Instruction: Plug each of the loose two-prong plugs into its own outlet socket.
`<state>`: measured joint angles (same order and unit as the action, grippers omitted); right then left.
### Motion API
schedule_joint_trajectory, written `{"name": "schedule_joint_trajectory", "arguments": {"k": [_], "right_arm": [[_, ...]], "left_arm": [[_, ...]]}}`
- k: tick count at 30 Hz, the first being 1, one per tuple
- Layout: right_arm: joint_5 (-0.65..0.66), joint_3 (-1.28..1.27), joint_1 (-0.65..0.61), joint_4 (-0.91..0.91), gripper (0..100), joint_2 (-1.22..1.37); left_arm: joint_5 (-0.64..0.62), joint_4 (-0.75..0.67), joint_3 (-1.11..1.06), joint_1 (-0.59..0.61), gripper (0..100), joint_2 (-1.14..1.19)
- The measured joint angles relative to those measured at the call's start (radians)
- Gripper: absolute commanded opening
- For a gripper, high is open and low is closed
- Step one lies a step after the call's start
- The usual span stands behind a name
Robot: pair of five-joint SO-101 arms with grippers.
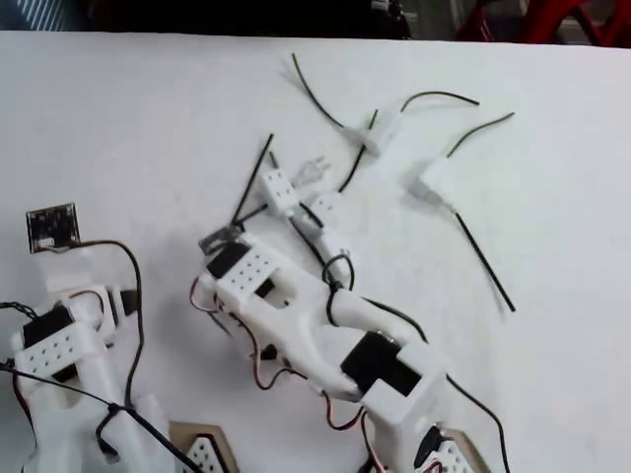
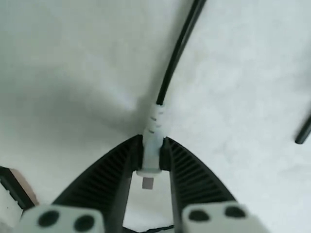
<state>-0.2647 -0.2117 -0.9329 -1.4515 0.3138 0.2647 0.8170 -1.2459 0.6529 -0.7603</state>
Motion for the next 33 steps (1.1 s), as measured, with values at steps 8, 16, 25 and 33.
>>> {"name": "schedule_joint_trajectory", "arguments": {"k": [8,16,25,33], "right_arm": [[0.0,-0.012,0.0,0.0,2.1,0.0],[0.043,0.002,0.0,-0.078,1.7,-0.014],[0.115,0.092,0.003,-0.244,1.7,-0.408],[0.144,0.092,0.0,-0.256,1.7,-0.769]], "left_arm": [[0.0,0.0,0.0,0.0,29,0.0],[0.0,0.0,0.0,0.0,29,0.0],[0.0,0.0,0.0,0.0,29,0.0],[0.0,0.0,0.0,0.0,29,0.0]]}}
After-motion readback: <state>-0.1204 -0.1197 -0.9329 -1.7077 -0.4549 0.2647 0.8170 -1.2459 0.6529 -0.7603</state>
